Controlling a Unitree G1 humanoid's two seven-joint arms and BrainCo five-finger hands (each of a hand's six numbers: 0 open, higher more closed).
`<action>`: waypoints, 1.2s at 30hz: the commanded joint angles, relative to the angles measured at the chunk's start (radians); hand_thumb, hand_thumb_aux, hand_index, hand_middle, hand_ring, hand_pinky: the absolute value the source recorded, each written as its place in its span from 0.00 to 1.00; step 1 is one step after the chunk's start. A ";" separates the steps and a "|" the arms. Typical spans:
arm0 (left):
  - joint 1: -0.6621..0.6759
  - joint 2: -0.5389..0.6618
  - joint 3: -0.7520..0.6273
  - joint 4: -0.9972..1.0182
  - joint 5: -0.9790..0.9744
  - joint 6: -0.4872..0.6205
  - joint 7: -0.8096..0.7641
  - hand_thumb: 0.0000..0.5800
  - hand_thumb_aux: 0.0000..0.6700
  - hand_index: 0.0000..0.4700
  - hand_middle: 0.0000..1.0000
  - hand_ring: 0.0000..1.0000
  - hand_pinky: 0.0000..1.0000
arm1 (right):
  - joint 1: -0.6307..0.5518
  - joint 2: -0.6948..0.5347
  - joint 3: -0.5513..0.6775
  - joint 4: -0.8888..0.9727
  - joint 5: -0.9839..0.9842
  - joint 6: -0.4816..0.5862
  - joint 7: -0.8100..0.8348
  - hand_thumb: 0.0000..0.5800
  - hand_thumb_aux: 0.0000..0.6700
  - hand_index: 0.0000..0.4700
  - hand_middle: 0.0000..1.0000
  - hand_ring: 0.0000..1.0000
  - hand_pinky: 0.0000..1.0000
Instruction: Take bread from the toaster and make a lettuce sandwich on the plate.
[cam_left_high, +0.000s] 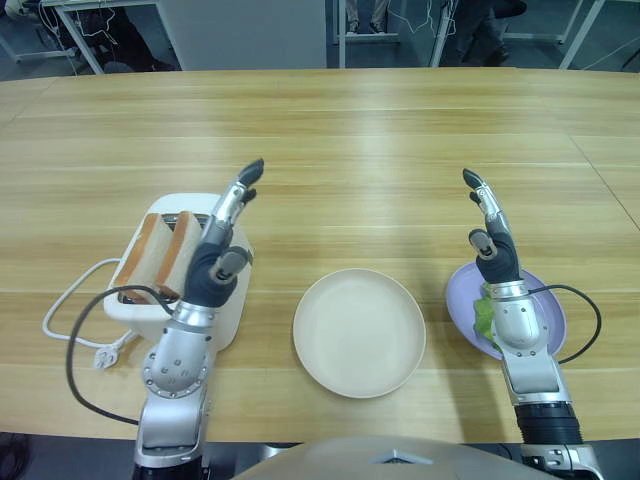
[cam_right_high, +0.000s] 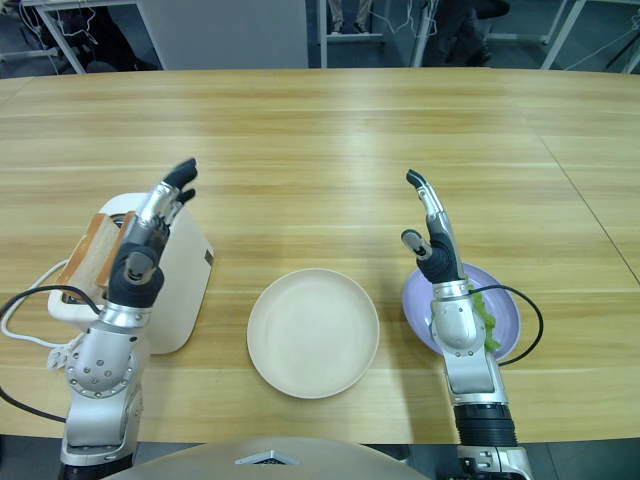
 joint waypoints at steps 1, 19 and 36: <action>0.028 0.011 -0.023 0.036 0.070 0.000 0.004 0.00 0.00 0.00 0.00 0.00 0.00 | 0.028 0.000 -0.021 -0.025 -0.022 -0.016 -0.023 0.00 0.00 0.00 0.00 0.00 0.00; 0.030 0.030 0.223 -0.231 0.193 0.013 0.119 0.00 0.00 0.00 0.00 0.00 0.00 | 0.179 -0.011 -0.091 -0.052 -0.104 -0.009 -0.121 0.00 0.00 0.00 0.00 0.00 0.00; 0.038 0.323 0.492 0.068 0.662 0.348 0.038 0.00 0.00 0.00 0.00 0.00 0.00 | 0.175 -0.016 -0.120 -0.050 -0.134 0.017 -0.149 0.00 0.00 0.00 0.00 0.00 0.00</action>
